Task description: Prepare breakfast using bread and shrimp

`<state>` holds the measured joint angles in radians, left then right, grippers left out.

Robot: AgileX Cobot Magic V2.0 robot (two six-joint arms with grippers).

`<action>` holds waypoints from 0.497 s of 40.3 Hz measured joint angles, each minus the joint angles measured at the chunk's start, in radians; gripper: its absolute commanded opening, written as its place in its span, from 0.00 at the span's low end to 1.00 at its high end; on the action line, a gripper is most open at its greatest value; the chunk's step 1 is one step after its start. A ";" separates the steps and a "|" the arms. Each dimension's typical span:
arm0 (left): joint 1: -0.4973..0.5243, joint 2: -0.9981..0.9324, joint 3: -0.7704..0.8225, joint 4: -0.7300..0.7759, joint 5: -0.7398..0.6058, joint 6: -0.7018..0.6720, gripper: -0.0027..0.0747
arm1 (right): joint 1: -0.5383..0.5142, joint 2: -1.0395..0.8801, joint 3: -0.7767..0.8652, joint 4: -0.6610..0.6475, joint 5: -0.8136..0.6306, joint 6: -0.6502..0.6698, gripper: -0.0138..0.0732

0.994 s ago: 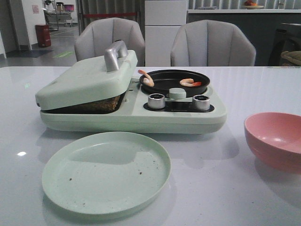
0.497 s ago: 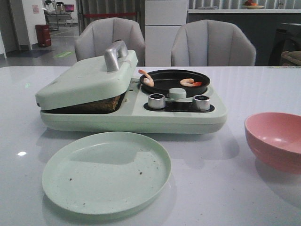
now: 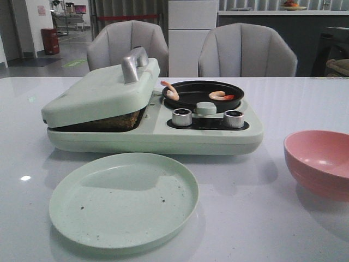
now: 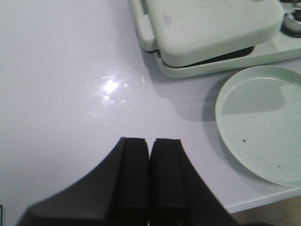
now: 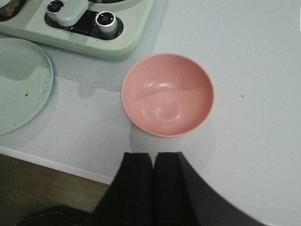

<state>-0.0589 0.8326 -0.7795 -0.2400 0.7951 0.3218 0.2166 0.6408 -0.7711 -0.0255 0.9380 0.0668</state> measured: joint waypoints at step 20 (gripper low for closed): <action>-0.002 0.001 0.000 0.039 -0.022 -0.038 0.16 | 0.000 0.000 0.000 -0.002 0.000 0.000 0.21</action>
<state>-0.0607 0.8338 -0.7795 -0.2007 0.7730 0.2839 0.2166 0.6408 -0.7711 -0.0272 0.9380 0.0668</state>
